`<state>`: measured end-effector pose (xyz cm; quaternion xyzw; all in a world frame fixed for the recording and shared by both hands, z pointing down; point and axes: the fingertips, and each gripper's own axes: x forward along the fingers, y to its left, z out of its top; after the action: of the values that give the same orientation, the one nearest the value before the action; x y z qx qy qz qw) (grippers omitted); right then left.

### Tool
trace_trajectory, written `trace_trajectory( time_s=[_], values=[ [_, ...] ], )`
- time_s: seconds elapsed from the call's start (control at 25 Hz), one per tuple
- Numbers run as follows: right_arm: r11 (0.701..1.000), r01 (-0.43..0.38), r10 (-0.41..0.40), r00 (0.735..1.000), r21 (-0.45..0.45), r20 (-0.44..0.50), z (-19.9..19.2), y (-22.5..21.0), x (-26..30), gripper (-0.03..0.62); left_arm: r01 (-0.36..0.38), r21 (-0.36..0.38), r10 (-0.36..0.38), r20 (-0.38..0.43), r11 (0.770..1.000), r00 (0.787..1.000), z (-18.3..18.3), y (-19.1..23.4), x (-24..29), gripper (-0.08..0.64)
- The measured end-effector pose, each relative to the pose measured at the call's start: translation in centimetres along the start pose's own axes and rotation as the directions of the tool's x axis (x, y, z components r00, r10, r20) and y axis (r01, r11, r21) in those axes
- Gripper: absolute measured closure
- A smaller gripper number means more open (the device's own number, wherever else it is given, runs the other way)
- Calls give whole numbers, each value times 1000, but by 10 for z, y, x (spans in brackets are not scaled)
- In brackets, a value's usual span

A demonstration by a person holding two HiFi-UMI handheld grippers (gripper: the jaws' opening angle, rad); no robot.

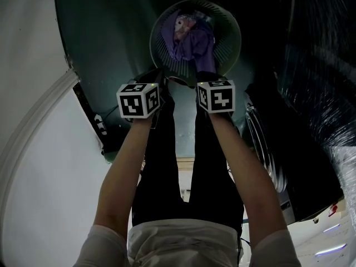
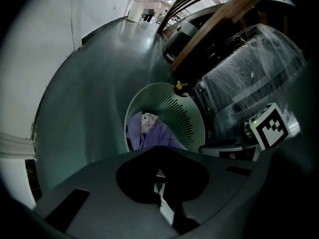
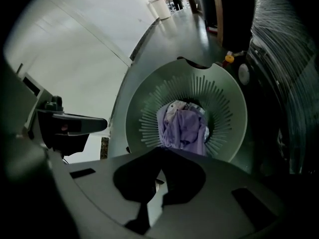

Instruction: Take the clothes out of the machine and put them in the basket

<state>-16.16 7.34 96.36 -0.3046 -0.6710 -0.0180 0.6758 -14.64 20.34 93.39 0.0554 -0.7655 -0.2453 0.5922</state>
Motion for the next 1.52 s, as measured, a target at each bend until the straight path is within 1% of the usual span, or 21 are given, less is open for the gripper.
trace_trajectory(
  time_s=[0.12, 0.32, 0.48, 0.6, 0.68, 0.8, 1.0, 1.16, 1.28, 1.52],
  values=[
    [1000, -7, 6, 1000, 20, 4, -4, 7, -5, 584, 1, -3, -1, 3, 1000, 1000, 0, -2, -7, 538],
    [1000, -6, 5, 1000, 30, 26, -6, 16, -19, 584, 4, -29, -4, 22, 1000, 1000, -4, -5, -24, 538],
    [999, -9, 8, 999, 35, 41, -5, 22, -31, 584, -7, -17, 7, 15, 1000, 1000, -12, -7, -37, 538],
    [997, -27, 22, 997, 66, 69, -1, 28, -47, 584, -9, -6, 9, 21, 1000, 1000, -11, -11, -51, 538],
    [996, -31, 24, 996, 80, 86, 2, 31, -61, 584, -9, 3, 9, 30, 1000, 999, -8, -15, -63, 538],
    [997, -25, 19, 995, 70, 95, 5, 34, -84, 584, -12, 21, 11, 49, 1000, 999, -1, -21, -85, 538],
    [998, -19, 9, 990, 67, 139, 20, 45, -124, 584, -46, 37, 42, 108, 998, 993, 16, -27, -125, 538],
    [997, -9, -3, 986, 71, 166, 25, 59, -157, 584, -38, 35, 33, 136, 999, 990, 25, -41, -156, 538],
    [999, 12, -19, 986, 46, 163, 22, 72, -181, 584, -34, 43, 27, 149, 998, 988, 28, -53, -179, 538],
    [999, 16, -22, 980, 32, 199, 26, 93, -234, 584, -25, 85, 11, 161, 996, 987, 32, -78, -222, 538]
  ],
)
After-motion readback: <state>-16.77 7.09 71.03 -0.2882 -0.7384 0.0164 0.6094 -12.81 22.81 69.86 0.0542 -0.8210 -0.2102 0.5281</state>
